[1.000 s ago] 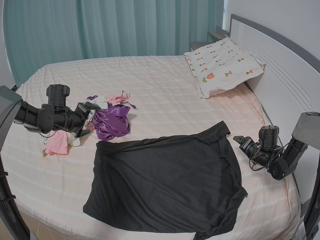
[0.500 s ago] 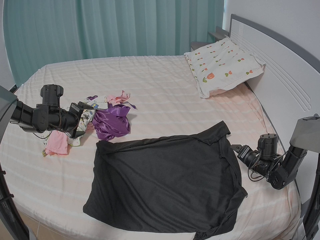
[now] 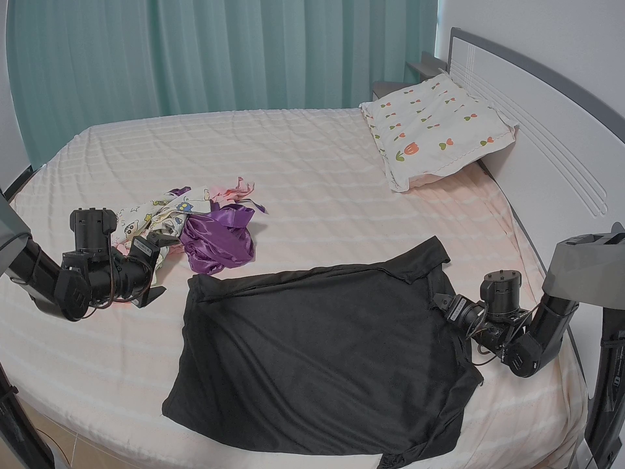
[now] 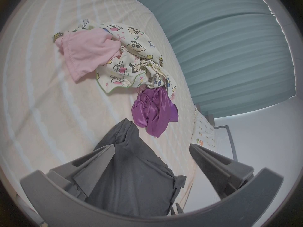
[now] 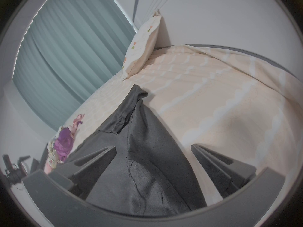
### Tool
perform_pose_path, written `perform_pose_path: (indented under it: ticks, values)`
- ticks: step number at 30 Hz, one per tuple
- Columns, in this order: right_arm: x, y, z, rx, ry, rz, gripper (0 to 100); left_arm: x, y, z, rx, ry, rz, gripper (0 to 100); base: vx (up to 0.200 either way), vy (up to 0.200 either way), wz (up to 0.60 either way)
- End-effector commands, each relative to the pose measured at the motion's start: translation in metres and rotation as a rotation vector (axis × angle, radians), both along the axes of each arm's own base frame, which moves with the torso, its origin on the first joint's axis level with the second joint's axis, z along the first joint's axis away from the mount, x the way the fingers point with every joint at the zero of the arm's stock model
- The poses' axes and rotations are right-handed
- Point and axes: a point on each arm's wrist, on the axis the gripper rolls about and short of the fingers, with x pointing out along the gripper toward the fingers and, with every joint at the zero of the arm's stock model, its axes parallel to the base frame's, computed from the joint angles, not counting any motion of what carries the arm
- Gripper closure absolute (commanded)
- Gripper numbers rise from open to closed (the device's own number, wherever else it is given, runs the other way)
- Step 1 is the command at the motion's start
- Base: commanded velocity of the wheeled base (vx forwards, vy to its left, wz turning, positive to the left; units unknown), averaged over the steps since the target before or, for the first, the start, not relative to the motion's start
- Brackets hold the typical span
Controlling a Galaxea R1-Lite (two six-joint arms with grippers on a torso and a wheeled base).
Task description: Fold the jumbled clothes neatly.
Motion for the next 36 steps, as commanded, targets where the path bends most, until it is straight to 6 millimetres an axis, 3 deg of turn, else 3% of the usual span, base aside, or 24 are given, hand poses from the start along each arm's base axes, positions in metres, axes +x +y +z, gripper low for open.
perform_pose_path:
  ticks: [1, 6, 12, 18, 27, 36]
  values:
    - [0.018, 0.014, -0.013, -0.123, -0.021, 0.021, 0, -0.027, -0.011, -0.001, -0.061, -0.011, 0.008, 0, 0.000, 0.000, 0.00]
    - [0.037, 0.019, -0.007, -0.247, -0.056, 0.032, 0, -0.030, -0.011, 0.001, -0.074, -0.017, 0.010, 0, 0.000, 0.000, 0.00]
    - [0.053, 0.026, -0.031, -0.396, -0.029, 0.017, 0, -0.034, -0.010, 0.003, -0.076, -0.018, 0.008, 0, 0.000, 0.000, 0.00]
    - [0.067, 0.005, -0.028, -0.487, -0.036, -0.006, 0, -0.035, -0.010, 0.001, -0.077, -0.010, 0.007, 0, 0.000, 0.000, 0.00]
    - [0.099, -0.046, 0.005, -0.463, -0.136, -0.164, 0, -0.035, -0.010, 0.002, -0.078, -0.011, 0.008, 0, 0.000, 0.000, 0.00]
    - [0.104, -0.070, 0.002, -0.436, -0.131, -0.227, 0, -0.037, -0.010, 0.000, -0.078, -0.003, 0.008, 0, 0.000, 0.000, 0.00]
